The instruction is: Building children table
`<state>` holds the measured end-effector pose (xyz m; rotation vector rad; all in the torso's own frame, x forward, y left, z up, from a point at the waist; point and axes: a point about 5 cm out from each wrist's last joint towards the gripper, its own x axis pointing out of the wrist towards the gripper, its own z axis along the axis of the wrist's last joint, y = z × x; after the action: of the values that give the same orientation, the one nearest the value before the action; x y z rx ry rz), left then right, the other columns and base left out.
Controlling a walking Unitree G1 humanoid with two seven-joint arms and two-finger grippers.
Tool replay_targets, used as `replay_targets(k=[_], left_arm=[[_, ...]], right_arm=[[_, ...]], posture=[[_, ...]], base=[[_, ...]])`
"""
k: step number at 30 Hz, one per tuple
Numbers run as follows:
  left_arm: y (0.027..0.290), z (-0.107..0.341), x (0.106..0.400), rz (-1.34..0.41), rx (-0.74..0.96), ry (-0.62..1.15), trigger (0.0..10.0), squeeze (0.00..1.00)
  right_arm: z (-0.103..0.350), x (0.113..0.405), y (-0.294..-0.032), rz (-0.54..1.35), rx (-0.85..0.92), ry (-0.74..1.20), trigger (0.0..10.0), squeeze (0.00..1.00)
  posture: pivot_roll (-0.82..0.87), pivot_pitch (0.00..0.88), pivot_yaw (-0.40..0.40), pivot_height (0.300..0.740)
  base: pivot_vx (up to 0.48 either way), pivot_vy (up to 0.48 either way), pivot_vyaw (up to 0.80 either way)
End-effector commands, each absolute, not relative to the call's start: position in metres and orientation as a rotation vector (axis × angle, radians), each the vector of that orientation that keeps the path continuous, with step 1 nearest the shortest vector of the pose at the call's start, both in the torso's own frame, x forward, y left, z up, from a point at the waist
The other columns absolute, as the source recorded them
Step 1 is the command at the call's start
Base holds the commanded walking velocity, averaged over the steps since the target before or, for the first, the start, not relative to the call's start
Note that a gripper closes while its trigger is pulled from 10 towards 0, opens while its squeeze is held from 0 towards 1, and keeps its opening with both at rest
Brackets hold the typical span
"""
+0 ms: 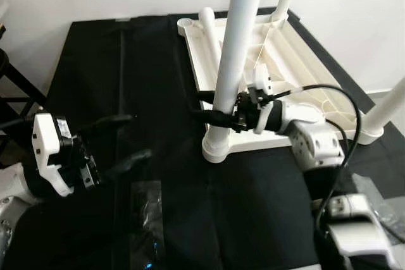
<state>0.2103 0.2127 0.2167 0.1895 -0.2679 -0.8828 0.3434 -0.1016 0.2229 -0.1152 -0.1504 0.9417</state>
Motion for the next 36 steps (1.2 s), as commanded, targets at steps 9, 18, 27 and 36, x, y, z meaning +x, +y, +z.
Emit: replay_targets(k=[9,18,27,36], left_arm=[[0.189,0.166,0.208,-0.866,0.146,-0.173,10.0,0.00],[0.187,0.162,0.209,-0.823,0.124,-0.188,10.0,0.00],[0.180,0.161,0.208,-0.798,0.147,-0.212,10.0,0.00],[0.179,0.162,0.206,-0.787,0.153,-0.215,10.0,0.00]], right_arm=[[0.164,0.322,-0.106,0.605,-0.246,0.116,0.0,0.00],[0.209,0.345,-0.111,0.744,-0.130,0.026,10.0,1.00],[0.257,0.349,-0.123,1.262,-0.453,-0.064,10.0,0.00],[0.271,0.363,-0.119,1.370,-0.596,-0.039,10.0,0.00]], posture=[[-0.13,0.214,-0.049,0.740],[-0.11,0.212,-0.067,0.740],[-0.09,0.215,-0.060,0.740],[-0.07,0.230,-0.068,0.740]], base=[[0.000,0.000,0.00],[0.000,0.000,0.00],[0.000,0.000,0.00],[0.000,0.000,0.00]])
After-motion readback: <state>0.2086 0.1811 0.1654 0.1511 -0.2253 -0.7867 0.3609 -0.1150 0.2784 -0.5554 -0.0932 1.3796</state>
